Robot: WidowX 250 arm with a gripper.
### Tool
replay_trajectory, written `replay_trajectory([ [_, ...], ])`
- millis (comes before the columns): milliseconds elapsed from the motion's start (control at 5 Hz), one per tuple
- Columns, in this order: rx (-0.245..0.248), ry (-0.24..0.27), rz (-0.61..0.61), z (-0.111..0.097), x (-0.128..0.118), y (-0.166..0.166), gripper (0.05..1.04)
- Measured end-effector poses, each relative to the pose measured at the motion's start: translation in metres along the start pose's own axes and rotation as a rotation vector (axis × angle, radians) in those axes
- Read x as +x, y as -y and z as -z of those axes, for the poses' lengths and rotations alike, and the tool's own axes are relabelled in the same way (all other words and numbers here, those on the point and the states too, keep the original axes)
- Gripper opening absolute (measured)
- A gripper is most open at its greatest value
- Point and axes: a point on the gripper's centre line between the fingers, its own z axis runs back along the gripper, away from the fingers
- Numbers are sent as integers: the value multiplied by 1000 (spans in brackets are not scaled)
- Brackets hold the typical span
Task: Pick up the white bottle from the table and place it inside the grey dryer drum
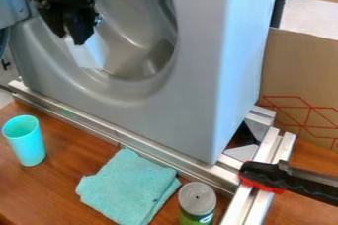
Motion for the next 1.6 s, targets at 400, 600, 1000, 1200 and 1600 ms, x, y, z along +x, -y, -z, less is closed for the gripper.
replay_trajectory([
  [400,23,-47,33,35,13,1,518],
  [600,26,-58,76,49,24,9,518],
  [1000,26,-50,106,54,37,13,517],
  [1200,24,-42,101,56,42,12,593],
  [1600,9,-91,68,67,37,14,1009],
])
